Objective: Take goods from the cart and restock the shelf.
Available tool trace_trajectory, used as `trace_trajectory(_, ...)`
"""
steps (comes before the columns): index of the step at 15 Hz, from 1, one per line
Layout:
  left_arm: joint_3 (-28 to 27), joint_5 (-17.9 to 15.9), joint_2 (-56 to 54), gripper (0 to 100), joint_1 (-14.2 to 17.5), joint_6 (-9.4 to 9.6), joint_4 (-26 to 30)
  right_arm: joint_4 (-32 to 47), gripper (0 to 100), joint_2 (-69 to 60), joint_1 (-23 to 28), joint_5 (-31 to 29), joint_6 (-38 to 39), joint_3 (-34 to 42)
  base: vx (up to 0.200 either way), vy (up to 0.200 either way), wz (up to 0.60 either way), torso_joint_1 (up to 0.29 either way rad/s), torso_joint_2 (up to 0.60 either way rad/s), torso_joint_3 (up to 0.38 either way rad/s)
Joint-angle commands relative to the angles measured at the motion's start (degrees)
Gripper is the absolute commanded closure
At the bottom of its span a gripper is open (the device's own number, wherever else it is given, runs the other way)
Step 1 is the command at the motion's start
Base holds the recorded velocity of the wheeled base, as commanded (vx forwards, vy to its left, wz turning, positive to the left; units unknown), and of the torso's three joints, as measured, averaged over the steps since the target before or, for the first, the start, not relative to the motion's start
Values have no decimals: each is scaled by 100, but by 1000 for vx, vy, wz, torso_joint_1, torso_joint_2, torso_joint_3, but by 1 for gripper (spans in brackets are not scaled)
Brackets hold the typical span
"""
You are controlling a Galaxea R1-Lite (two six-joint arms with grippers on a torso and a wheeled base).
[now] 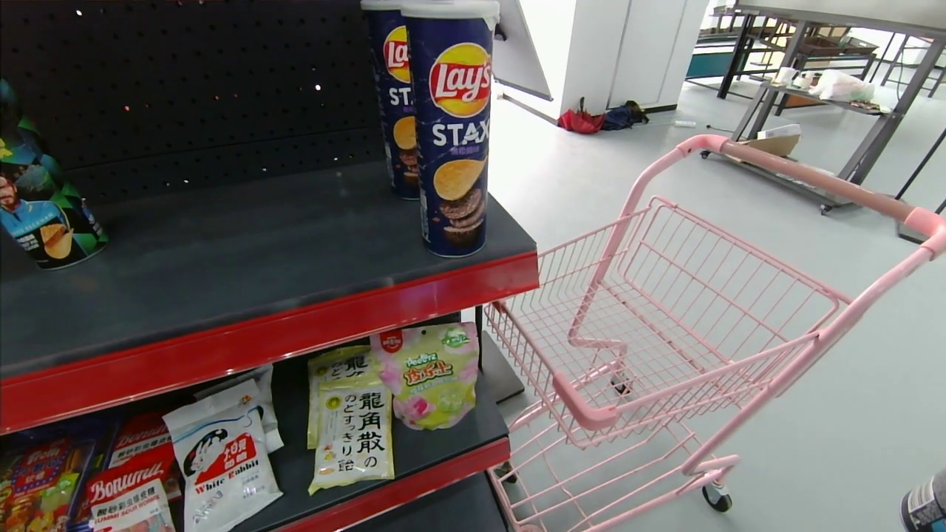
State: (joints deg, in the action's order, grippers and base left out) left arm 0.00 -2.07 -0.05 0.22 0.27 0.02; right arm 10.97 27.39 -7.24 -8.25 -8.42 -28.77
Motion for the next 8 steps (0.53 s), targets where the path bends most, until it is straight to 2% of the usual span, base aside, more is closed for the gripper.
trace_trajectory(1, 0, 5, 5, 0, 4, 0, -2, 1, 100, 38, -14, 8, -1, 3, 0, 0, 0, 110, -408, -290)
trace_trajectory(8, 0, 5, 5, 0, 4, 0, -2, -16, 100, 144, -41, 78, -1, 12, 0, 0, 0, 180, -528, -350)
